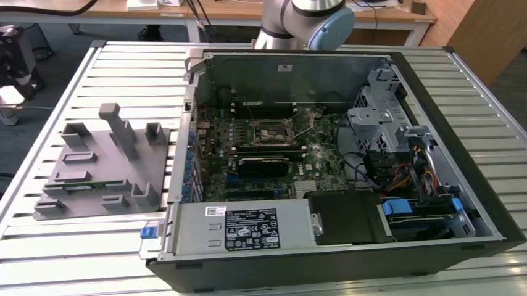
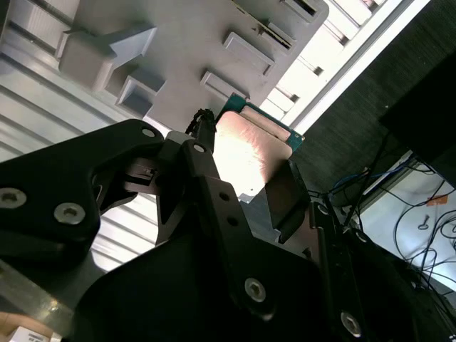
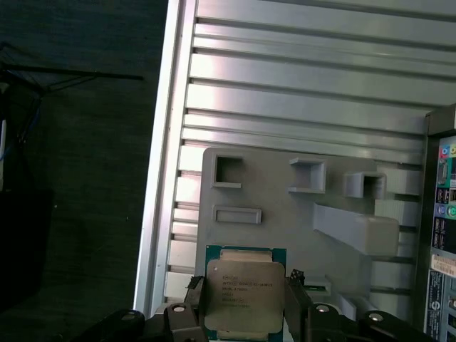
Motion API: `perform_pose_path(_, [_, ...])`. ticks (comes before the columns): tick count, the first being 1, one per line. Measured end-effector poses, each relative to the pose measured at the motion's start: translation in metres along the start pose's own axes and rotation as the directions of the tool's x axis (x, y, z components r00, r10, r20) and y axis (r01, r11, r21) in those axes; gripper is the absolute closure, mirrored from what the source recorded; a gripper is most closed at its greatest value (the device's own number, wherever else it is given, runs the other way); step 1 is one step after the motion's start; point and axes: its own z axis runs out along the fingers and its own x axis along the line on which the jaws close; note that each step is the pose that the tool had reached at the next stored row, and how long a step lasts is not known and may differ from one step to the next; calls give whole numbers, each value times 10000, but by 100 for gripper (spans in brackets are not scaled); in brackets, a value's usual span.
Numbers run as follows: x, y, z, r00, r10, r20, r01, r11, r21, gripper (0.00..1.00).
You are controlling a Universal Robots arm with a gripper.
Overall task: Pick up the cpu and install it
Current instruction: 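Pick up the cpu and move it towards the insertion slot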
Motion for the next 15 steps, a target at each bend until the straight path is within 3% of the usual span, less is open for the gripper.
perform_pose_path(15, [-1, 3, -77, 10000, 0, -1, 0, 10000, 0, 47])
